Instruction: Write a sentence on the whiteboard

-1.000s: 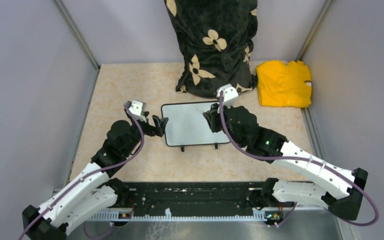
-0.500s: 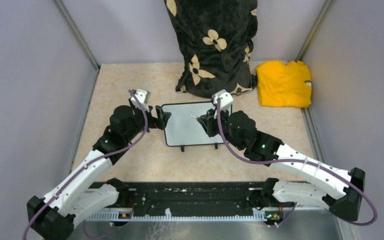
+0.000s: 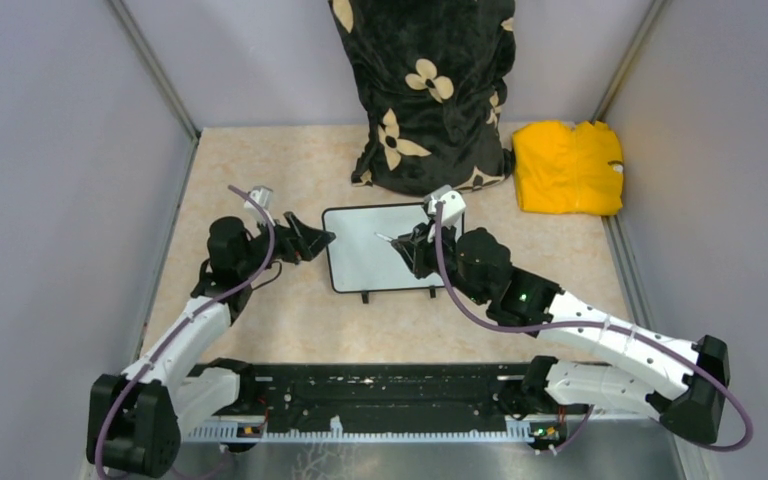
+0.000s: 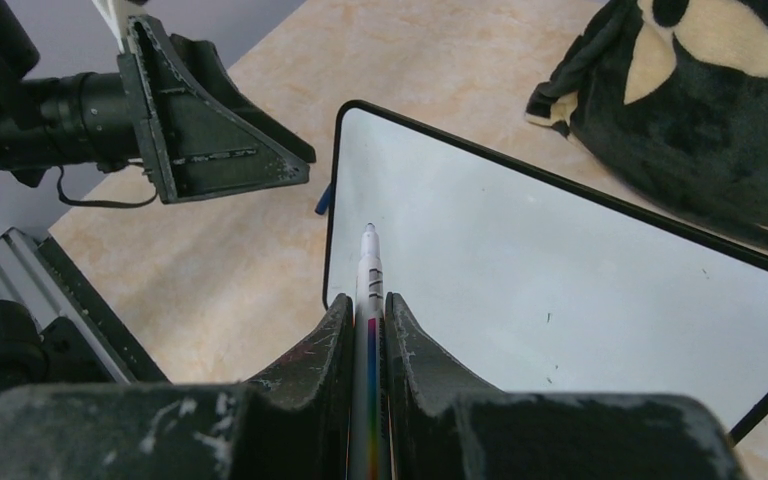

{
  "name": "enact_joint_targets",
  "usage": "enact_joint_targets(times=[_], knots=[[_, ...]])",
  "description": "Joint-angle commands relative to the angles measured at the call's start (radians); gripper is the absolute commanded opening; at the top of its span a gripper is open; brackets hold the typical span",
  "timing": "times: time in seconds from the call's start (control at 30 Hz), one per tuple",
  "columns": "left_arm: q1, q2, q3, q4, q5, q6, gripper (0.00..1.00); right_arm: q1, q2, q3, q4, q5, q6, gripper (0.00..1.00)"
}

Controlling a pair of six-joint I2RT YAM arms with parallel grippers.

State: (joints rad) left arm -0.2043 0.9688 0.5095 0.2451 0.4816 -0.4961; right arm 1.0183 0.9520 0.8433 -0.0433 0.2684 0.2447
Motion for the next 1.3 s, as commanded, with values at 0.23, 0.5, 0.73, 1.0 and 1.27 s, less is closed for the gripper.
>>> enact_joint_targets(times=[0.23, 0.5, 0.73, 1.0, 1.27], knots=[[0.044, 0.194, -0.06, 0.361, 0.205, -0.101, 0.92, 0.014, 0.002, -0.036, 0.139, -0.008, 0.048, 0.0], [0.057, 0.106, -0.043, 0.289, 0.117, -0.044, 0.94, 0.014, -0.011, -0.052, 0.158, -0.021, 0.027, 0.0], [0.053, -0.037, -0.005, 0.117, -0.246, -0.043, 0.99, 0.014, -0.028, -0.061, 0.166, -0.028, 0.004, 0.0], [0.043, 0.166, 0.258, -0.256, -0.1, 0.195, 0.99, 0.014, -0.039, -0.064, 0.167, -0.03, -0.005, 0.0], [0.045, 0.118, 0.253, -0.27, -0.313, 0.167, 0.99, 0.014, -0.065, -0.069, 0.148, -0.01, -0.006, 0.0]])
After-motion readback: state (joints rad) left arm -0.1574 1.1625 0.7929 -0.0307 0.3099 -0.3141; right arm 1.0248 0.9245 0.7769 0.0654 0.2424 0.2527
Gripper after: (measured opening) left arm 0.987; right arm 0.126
